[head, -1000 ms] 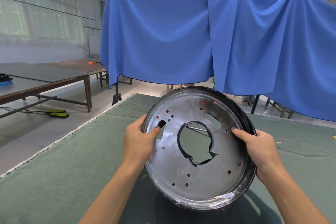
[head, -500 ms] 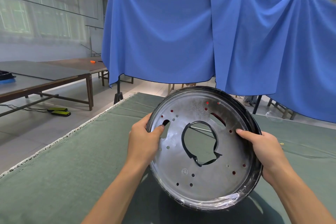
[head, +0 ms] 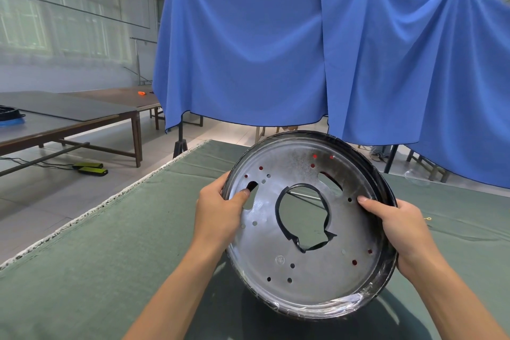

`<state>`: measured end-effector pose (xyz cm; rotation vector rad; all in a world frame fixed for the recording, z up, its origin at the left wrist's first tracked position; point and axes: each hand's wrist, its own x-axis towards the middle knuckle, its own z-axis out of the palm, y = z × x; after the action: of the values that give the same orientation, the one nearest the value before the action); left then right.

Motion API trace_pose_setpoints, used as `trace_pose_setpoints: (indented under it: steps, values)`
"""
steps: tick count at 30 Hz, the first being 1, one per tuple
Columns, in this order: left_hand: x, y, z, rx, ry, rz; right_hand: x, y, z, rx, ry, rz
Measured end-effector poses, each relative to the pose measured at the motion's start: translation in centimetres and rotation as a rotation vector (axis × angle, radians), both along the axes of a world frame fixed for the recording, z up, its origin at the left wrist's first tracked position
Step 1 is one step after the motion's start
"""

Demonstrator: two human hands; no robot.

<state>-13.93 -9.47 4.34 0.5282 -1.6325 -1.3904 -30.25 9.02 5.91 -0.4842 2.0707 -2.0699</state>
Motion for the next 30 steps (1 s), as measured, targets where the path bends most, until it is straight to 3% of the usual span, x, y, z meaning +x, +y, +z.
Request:
trace_pose_setpoints:
  steps: [11, 30]
  values:
    - [-0.1, -0.2, -0.4, -0.008, -0.012, 0.009, 0.2, 0.2, 0.2, 0.032, 0.037, 0.003]
    - [0.1, -0.4, -0.6, 0.003, -0.003, -0.025, -0.3, 1.3, 1.0, 0.076, -0.006, 0.194]
